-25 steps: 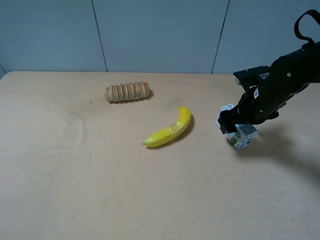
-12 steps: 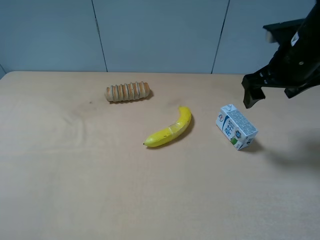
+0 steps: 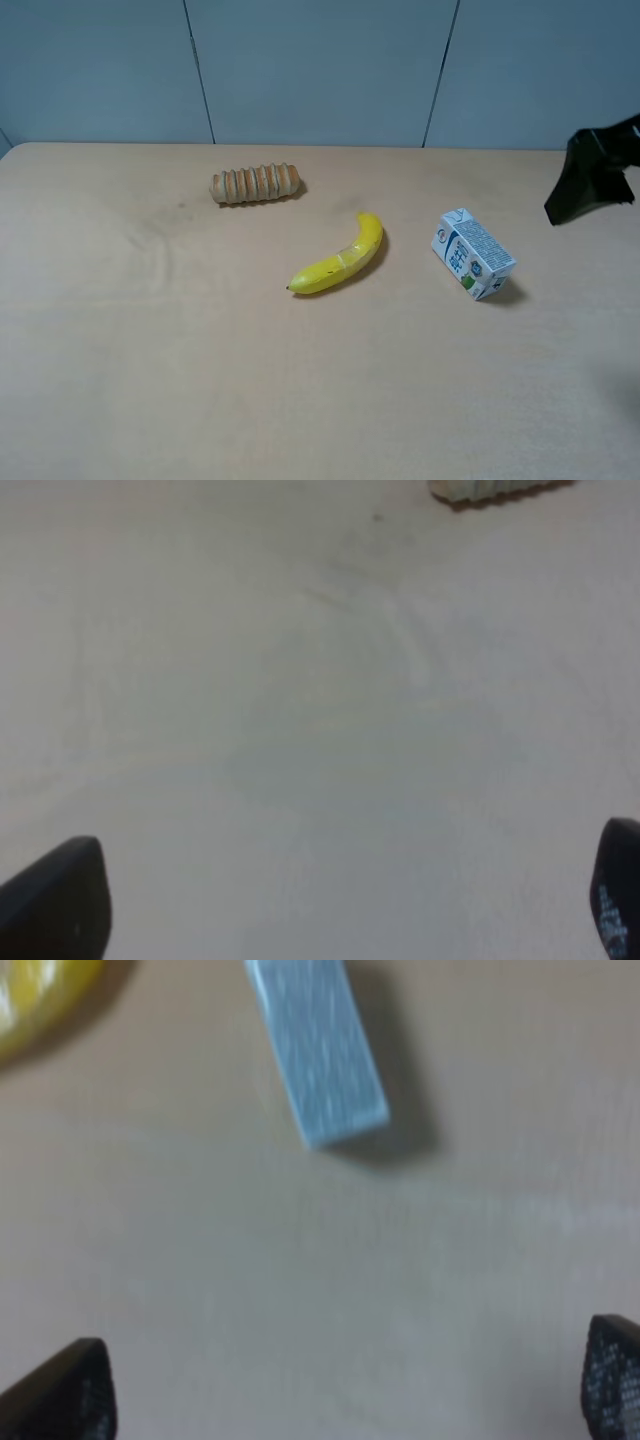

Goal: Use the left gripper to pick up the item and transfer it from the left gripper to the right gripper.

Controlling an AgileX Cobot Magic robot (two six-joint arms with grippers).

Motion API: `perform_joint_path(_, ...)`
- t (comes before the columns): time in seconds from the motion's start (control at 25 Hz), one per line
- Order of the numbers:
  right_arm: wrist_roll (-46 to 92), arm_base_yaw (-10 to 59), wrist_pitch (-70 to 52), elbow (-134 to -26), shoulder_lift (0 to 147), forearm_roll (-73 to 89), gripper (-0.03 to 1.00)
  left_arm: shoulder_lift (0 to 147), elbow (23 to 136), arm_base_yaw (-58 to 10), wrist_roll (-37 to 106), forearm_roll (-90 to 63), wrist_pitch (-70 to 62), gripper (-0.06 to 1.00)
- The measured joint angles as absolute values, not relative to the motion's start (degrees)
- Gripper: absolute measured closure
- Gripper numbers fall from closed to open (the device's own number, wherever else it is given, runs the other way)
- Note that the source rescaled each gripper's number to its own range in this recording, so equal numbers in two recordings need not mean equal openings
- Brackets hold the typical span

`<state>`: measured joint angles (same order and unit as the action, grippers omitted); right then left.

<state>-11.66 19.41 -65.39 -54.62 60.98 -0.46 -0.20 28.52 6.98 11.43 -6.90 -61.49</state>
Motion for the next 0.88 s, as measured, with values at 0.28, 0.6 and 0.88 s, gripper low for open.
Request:
perform_joint_path(0.28,-11.5,19.4,-62.2,-42.6,45.7,-0.5,-0.03,-0.2,28.5,7.0,11.4,-6.9,-61.5,0.02)
perform_joint_path(0.6,-6.0,19.4,-60.2,-32.3,27.7,0.0,-0.03,-0.2,28.5,7.0,11.4,-6.9,-61.5,0.02)
perform_joint_path(0.88,-1.9,19.4,-60.1,-29.8,15.1,2.9,-0.03,-0.2,28.5,7.0,11.4,-6.9,-61.5,0.02)
